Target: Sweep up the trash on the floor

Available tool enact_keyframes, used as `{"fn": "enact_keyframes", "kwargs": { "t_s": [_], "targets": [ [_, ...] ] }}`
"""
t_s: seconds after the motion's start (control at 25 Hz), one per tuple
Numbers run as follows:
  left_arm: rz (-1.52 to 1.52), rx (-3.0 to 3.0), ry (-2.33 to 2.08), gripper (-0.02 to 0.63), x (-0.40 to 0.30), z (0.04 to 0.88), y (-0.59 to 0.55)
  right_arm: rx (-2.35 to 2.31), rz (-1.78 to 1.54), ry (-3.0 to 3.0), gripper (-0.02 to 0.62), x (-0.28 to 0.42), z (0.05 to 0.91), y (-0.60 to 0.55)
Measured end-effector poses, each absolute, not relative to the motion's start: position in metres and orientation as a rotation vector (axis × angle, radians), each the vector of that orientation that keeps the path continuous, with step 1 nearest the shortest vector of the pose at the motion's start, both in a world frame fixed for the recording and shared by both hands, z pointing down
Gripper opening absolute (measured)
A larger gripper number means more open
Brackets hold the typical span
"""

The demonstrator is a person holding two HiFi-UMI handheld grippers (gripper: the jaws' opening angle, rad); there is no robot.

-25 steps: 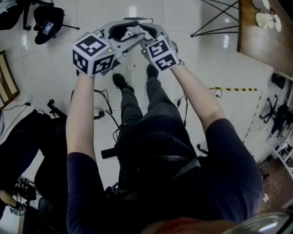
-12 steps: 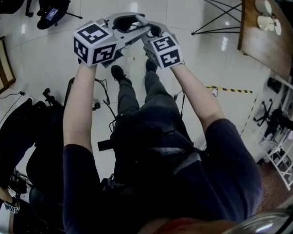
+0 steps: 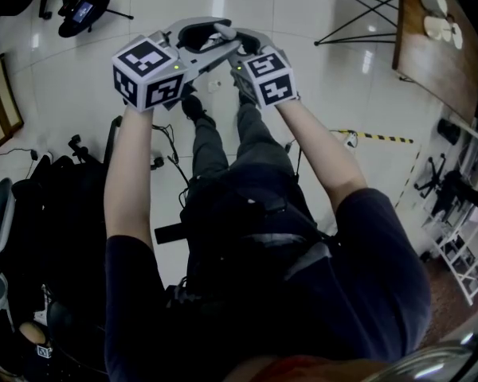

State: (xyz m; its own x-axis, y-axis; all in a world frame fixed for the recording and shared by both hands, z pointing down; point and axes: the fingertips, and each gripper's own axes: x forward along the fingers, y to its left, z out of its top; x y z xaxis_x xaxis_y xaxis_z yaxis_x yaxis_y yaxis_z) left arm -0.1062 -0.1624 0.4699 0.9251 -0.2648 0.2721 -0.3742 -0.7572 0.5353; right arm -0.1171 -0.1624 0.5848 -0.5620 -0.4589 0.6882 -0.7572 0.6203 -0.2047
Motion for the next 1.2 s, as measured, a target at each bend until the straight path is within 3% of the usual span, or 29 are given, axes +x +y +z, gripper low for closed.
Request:
{"fn": "enact_keyframes", "kwargs": {
  "t_s": [0.84, 1.2],
  "targets": [
    [0.223, 2.493, -0.474, 0.144, -0.132, 0.465, -0.151, 0.921, 0.629, -2.254, 0.104, -0.143, 0.581, -0.149],
    [0.206, 2.54, -0.568, 0.138, -0.122, 0.461, -0.181, 0.92, 0.384, -2.298, 0.097, -0.136, 0.576, -0.175]
  ]
}}
